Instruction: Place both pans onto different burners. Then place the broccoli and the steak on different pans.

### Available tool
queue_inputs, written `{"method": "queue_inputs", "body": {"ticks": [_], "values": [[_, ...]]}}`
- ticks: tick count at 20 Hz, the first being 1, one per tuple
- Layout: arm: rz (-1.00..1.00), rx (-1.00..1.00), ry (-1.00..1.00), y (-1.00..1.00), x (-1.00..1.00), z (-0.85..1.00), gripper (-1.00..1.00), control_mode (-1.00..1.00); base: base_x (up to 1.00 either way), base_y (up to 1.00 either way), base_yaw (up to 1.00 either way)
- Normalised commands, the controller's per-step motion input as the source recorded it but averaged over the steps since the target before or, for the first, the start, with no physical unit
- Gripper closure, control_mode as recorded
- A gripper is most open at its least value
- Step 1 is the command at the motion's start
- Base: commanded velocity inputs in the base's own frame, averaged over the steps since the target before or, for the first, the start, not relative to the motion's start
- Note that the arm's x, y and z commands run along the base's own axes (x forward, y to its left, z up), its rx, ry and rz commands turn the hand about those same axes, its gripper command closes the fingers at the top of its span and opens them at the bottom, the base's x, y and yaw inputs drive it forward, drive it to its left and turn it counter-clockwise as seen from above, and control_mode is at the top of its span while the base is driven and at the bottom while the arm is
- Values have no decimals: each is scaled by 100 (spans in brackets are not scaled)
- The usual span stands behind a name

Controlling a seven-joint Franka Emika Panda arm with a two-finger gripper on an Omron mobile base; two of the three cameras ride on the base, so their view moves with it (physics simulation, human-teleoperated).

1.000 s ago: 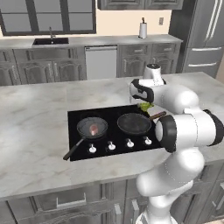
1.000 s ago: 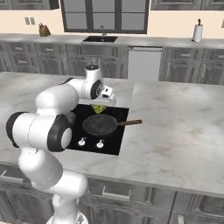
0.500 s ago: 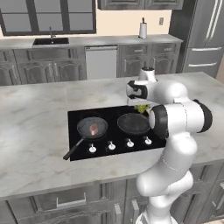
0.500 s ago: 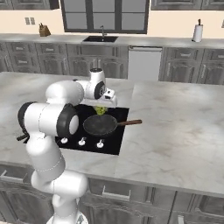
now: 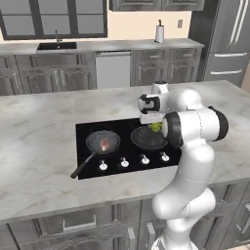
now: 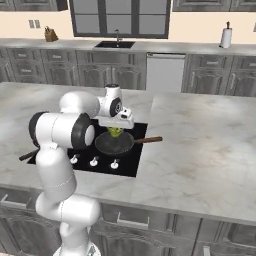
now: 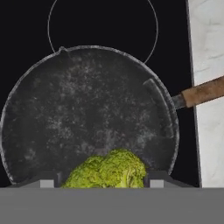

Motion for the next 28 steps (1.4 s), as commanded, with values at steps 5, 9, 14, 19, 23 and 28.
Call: {"method": "queue_inputs", "body": {"ticks": [5,9,14,19,23,28], "values": [[0,0,0,10,8,-58,100,-100,0,0,0],[1,0,0,2,9,-44,100,-100,0,0,0],[1,0,0,0,20,-34,100,-100,0,0,0],[0,0,0,0,22,-23,-100,-100,0,0,0],[0,0,0,0,2,-2,-100,-100,0,0,0],[0,0,-4,0,-3,9,-100,-100,0,0,0]]}}
